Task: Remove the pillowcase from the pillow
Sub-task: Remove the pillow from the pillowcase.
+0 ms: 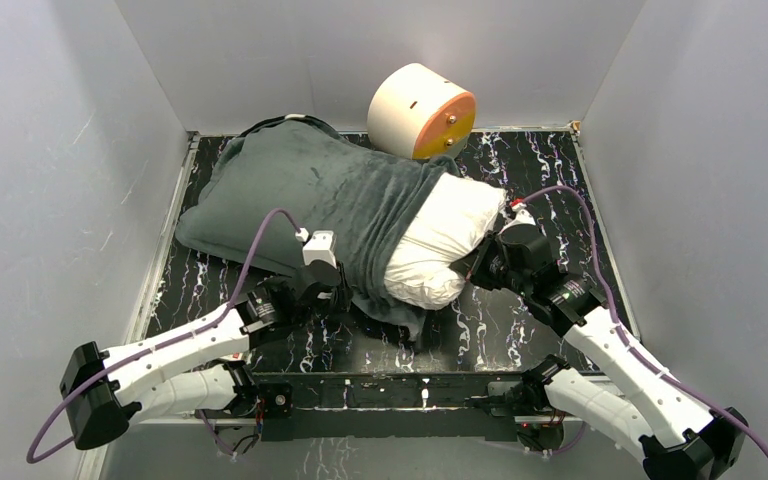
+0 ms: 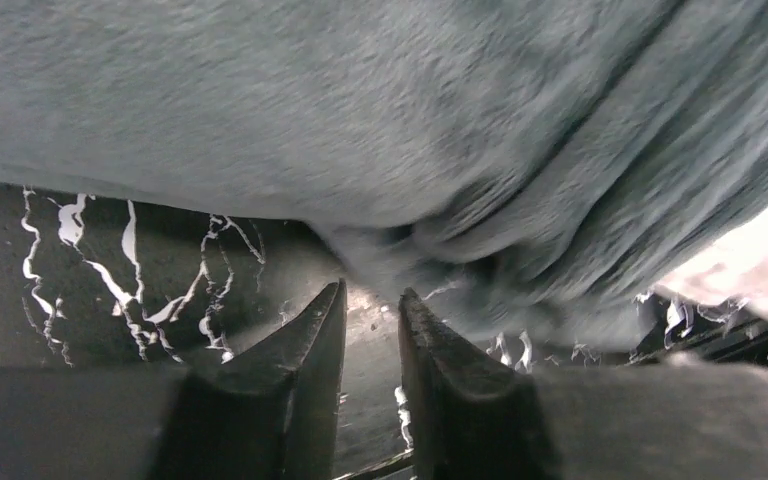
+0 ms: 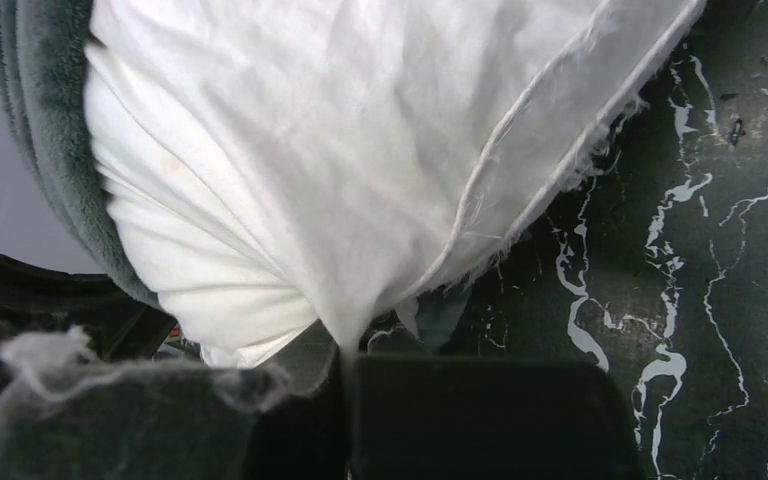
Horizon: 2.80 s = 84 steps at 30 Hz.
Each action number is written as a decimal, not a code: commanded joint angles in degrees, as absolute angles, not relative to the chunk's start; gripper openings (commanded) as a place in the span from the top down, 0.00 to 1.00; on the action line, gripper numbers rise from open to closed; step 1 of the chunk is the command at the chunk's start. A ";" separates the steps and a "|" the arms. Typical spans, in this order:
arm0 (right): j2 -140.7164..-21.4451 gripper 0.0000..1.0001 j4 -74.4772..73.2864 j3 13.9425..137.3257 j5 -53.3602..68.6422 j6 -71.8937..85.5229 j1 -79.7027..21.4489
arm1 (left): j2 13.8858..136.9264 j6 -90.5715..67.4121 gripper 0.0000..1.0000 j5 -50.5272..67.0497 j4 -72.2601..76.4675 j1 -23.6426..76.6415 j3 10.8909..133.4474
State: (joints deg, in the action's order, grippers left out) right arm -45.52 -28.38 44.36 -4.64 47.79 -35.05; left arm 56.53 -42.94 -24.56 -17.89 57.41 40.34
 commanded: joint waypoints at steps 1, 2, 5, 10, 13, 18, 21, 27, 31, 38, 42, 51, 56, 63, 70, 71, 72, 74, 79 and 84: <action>-44.86 1.00 -24.91 42.90 -9.07 47.51 -32.51 | 55.41 -39.62 0.62 -18.52 -18.61 55.99 39.48; -45.00 1.00 -24.46 42.31 -8.35 47.81 -32.50 | 55.87 -39.93 0.49 -17.27 -18.41 55.99 40.45; -44.97 1.00 -24.00 41.84 -7.78 48.24 -32.52 | 57.69 -38.29 0.23 -14.10 -18.64 55.99 43.83; -44.69 1.00 -23.82 41.84 -7.79 48.34 -32.48 | 62.57 -34.83 0.13 -6.32 -17.55 55.99 47.43; -44.60 1.00 -24.10 41.92 -8.84 48.69 -32.52 | 65.87 -34.90 0.17 -5.83 -15.41 56.01 47.19; -43.86 1.00 -31.24 44.94 -20.93 48.79 -32.45 | 71.04 -40.60 0.61 -26.56 -30.40 56.03 53.00; -43.24 1.00 -34.13 46.13 -27.55 46.87 -32.39 | 69.92 -42.93 0.94 -35.18 -37.28 55.92 52.98; -42.16 1.00 -35.89 46.49 -30.81 45.41 -31.86 | 62.40 -45.43 0.84 -40.15 -43.08 54.67 49.75; -40.73 1.00 -35.78 45.02 -31.01 45.88 -31.74 | 54.96 -39.58 0.26 -35.14 -36.68 54.13 47.40; -39.61 1.00 -34.67 43.30 -26.30 47.98 -31.79 | 59.45 -33.57 0.02 -22.45 -25.57 53.53 48.72; -39.79 1.00 -33.55 42.63 -24.61 48.80 -31.79 | 67.10 -30.98 0.04 -20.00 -19.93 53.25 51.77; -40.69 1.00 -33.90 43.51 -26.62 47.69 -31.73 | 74.04 -33.56 0.92 -32.43 -24.63 49.16 54.78; -41.09 1.00 -36.07 45.39 -30.19 45.86 -31.72 | 68.07 -32.89 1.00 -33.62 -25.92 43.50 49.42; -43.48 1.00 -38.92 47.11 -33.43 44.64 -29.82 | 60.92 -31.84 1.00 -39.59 -35.39 35.76 48.41; -44.46 1.00 -37.00 48.01 -25.80 42.36 -23.40 | 57.24 -29.23 1.00 -42.28 -39.23 29.49 47.93; -44.47 1.00 -37.00 48.21 -25.09 41.95 -22.61 | 57.19 -28.66 1.00 -42.61 -39.58 28.14 48.26; -44.49 1.00 -37.00 48.43 -24.32 41.52 -21.95 | 57.40 -28.31 1.00 -42.80 -40.19 26.78 48.87; -44.11 1.00 -36.66 48.68 -22.35 40.92 -21.38 | 57.90 -25.78 1.00 -39.98 -39.52 24.79 49.84; -43.74 1.00 -33.79 47.78 -11.46 41.91 -21.40 | 55.60 -23.91 0.96 -16.03 -33.17 24.52 50.92; -44.59 1.00 -28.66 43.91 -2.77 45.29 -21.32 | 52.89 -30.56 0.25 9.85 -23.91 24.57 49.89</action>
State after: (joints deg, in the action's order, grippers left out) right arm -44.95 -35.66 45.34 -9.28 43.24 -21.67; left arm 55.70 -26.44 -13.72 -32.03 24.34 49.12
